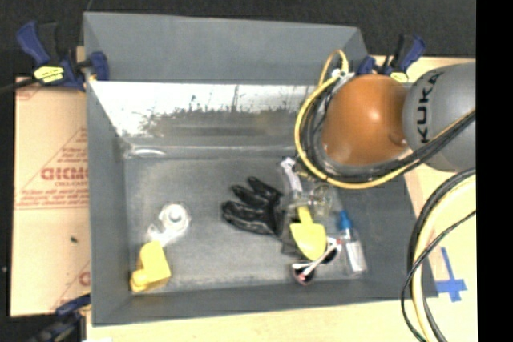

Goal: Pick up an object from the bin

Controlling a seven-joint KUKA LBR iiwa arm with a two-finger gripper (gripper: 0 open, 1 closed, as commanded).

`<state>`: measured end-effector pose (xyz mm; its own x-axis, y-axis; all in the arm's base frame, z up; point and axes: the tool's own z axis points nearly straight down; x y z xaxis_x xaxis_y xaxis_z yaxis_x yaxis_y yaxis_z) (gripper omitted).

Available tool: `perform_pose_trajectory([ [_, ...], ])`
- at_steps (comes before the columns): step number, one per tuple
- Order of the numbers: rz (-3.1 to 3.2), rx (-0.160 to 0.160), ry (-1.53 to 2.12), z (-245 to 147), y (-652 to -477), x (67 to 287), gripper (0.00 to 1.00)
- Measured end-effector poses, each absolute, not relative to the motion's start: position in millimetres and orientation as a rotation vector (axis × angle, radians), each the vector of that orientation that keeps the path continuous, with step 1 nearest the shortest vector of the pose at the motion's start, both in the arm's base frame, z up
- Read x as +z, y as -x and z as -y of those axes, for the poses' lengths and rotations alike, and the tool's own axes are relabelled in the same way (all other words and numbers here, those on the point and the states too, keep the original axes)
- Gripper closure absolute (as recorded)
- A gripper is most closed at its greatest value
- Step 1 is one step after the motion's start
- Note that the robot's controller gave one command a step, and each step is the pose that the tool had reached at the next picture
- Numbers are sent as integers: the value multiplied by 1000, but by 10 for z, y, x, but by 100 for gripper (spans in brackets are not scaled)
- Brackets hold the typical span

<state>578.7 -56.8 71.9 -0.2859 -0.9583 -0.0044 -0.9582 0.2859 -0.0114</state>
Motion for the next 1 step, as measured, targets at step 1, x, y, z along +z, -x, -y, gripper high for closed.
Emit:
perform_pose_trajectory([
  [1,-2513,-7,1872,566,-5777,751,100],
])
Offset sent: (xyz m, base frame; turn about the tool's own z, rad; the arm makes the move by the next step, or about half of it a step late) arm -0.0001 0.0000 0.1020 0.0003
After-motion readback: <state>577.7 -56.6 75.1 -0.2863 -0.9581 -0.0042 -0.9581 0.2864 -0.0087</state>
